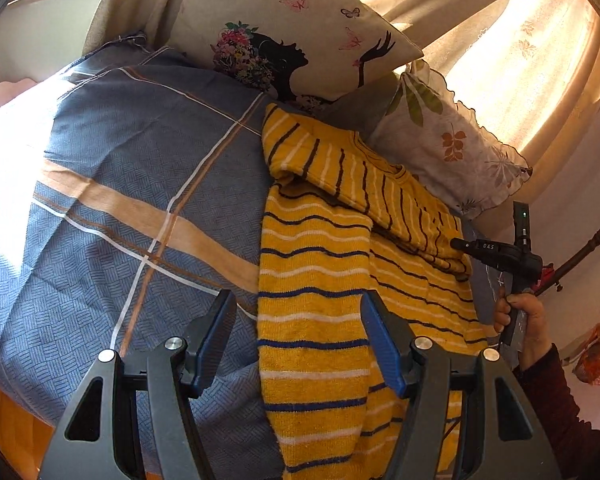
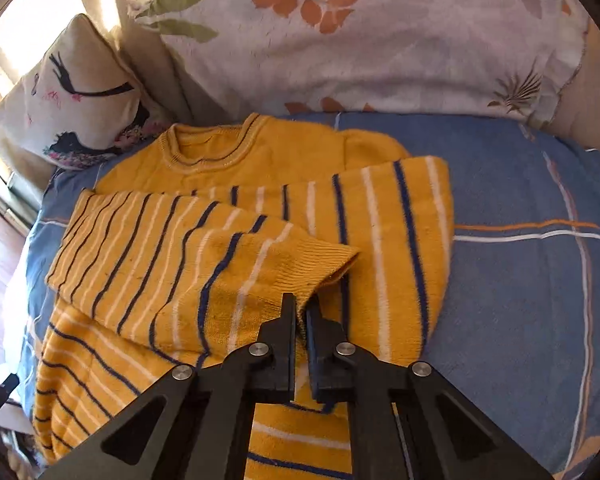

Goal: Fold small clothes

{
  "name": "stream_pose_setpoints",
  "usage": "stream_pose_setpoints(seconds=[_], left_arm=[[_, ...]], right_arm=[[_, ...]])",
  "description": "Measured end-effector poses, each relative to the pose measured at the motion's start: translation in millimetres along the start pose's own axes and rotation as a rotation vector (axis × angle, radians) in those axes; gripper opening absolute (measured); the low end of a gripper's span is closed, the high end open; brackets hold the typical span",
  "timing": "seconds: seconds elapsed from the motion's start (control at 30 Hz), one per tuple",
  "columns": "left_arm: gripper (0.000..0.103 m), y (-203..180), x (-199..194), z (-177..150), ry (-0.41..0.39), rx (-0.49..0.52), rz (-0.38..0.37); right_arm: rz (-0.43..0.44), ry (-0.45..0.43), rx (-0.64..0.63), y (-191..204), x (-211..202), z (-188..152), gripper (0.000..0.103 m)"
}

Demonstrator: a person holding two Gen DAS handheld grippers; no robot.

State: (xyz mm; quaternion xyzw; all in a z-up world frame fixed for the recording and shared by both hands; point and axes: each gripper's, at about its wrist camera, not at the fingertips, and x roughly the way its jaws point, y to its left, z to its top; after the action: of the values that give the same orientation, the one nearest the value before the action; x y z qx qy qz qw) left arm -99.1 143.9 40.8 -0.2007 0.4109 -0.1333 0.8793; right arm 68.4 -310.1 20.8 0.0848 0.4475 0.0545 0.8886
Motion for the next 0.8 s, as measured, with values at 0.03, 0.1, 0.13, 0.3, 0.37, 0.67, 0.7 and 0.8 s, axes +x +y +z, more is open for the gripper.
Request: stream_pose_setpoints(seconds=[0.03, 0.1, 0.13, 0.3, 0.37, 0.67, 0.7, 0.8], left_arm=[[0.063, 0.2, -0.6, -0.6, 0.001, 0.0, 0.004], [0.063, 2.7, -1.4, -1.6, 0.004, -0.01, 0.006], [0.063, 3.8, -1.8, -2.6, 0.006, -0.015, 0.005], [0.064, 6.5, 5.0, -12.5, 0.047, -0.021, 0.001], [0.064, 7.1, 10.1, -19.0, 0.073, -0.03, -0.02], [0.064, -0.2, 10.1, -48.8, 0.117, -0.034, -0.082], [0.064, -0.2, 9.2, -52.2, 0.123, -0.042, -0.096], [0.064, -1.6, 9.5, -66.0, 0.166, -0.068, -0.161]], right_arm=[[-0.022, -0.018, 0.023, -6.0, -1.9, 0.9, 0.005], [-0.16, -0.053, 0.02, -14.5, -4.3, 1.0, 0.005], [-0.225, -0.059, 0.004, -16.9, -5.3, -0.8, 0.006], [-0.096, -0.17, 0.085, -32.5, -50.6, -33.5, 0.051], [0.013, -0.217, 0.137, -40.2, -71.5, -54.5, 0.084], [0.317, -0.003, 0.186, -35.9, -96.8, -156.2, 0.074], [0.348, 0.003, 0.185, -32.6, -98.0, -165.9, 0.073], [0.431, 0.03, 0.199, -22.7, -99.9, -194.0, 0.073]])
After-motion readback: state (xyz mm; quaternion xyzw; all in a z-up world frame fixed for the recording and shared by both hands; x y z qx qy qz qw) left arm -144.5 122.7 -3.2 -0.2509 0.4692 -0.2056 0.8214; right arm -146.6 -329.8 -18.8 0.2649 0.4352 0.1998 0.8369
